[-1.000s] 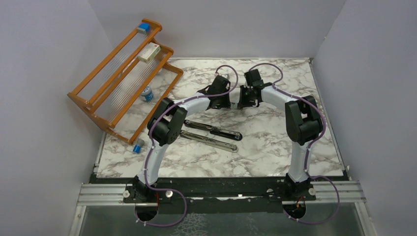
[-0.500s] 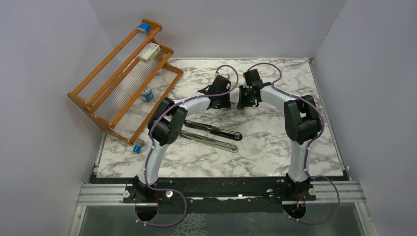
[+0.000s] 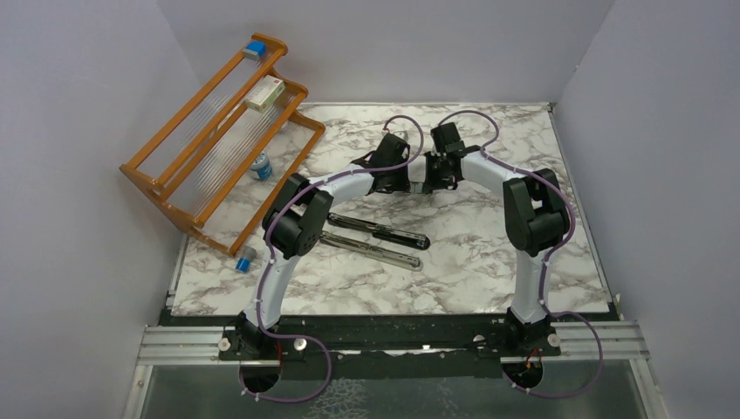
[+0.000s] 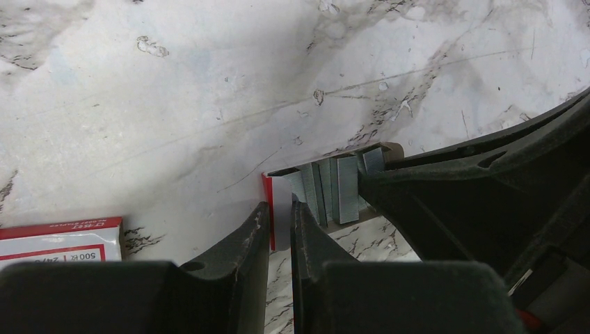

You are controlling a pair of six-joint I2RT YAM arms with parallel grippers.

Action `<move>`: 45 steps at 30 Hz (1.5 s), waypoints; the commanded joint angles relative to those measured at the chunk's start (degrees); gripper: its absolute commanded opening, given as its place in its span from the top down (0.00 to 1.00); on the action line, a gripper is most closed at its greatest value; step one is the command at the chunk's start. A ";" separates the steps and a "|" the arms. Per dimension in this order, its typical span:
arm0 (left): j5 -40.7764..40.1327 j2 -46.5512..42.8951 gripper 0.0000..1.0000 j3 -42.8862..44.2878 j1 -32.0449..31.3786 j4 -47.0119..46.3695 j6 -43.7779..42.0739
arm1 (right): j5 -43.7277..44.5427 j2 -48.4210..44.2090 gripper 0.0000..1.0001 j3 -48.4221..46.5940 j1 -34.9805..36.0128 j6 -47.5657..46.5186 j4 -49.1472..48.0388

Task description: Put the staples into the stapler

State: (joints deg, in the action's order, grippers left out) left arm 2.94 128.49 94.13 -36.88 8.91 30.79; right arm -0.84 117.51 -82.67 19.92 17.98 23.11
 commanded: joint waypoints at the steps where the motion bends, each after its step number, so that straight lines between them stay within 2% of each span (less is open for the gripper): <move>1: -1.97 2.12 0.83 0.31 -0.21 3.82 -1.13 | 2.53 1.15 0.86 -0.46 -0.24 -0.82 2.25; 15: -1.80 1.86 0.83 0.49 -0.21 3.78 -1.05 | -0.57 -5.88 0.88 -0.14 -0.26 0.02 0.58; 31: -1.44 -0.43 0.83 0.62 -0.29 3.85 -0.96 | -1.35 -8.23 0.88 2.69 -0.29 -1.50 1.27; 45: -2.04 -7.86 0.73 0.17 -0.91 4.42 -2.97 | 1.02 -14.53 0.88 10.74 -0.35 -1.94 0.20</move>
State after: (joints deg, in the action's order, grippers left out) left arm 2.59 125.80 94.17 -37.36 12.60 29.43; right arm -1.08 106.50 -74.46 19.79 16.40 23.55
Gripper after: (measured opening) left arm 0.255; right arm 0.173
